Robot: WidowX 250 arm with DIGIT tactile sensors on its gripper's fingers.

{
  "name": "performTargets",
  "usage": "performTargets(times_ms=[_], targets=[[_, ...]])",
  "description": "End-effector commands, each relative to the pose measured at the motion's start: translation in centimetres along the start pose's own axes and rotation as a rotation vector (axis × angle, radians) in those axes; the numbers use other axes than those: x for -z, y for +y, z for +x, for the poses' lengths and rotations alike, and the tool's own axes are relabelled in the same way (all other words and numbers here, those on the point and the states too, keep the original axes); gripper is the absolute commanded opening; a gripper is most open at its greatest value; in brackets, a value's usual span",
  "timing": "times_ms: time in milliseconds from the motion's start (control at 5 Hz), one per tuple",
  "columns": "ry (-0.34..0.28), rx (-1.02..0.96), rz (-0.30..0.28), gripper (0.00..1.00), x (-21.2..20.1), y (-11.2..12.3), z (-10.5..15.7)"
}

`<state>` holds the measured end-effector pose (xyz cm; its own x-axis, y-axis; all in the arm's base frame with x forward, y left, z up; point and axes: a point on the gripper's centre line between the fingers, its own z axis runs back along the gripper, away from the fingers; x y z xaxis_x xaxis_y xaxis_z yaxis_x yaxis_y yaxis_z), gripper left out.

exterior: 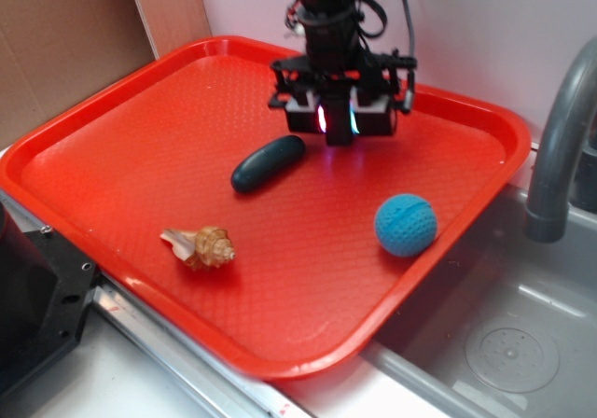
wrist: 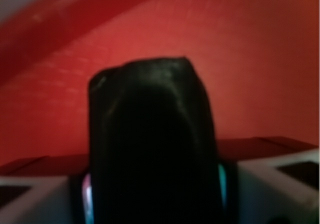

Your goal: Grab the black box.

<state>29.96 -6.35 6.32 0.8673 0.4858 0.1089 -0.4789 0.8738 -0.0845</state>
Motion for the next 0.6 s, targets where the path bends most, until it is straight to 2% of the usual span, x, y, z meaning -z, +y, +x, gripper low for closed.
performTargets(times_ms=[0, 200, 400], targets=[[0.086, 0.185, -0.089, 0.00, -12.4, 3.3, -2.6], [-0.001, 0.181, -0.080, 0.00, -17.6, 6.0, -3.4], [-0.069, 0.136, -0.048, 0.00, -20.3, 7.8, -3.3]])
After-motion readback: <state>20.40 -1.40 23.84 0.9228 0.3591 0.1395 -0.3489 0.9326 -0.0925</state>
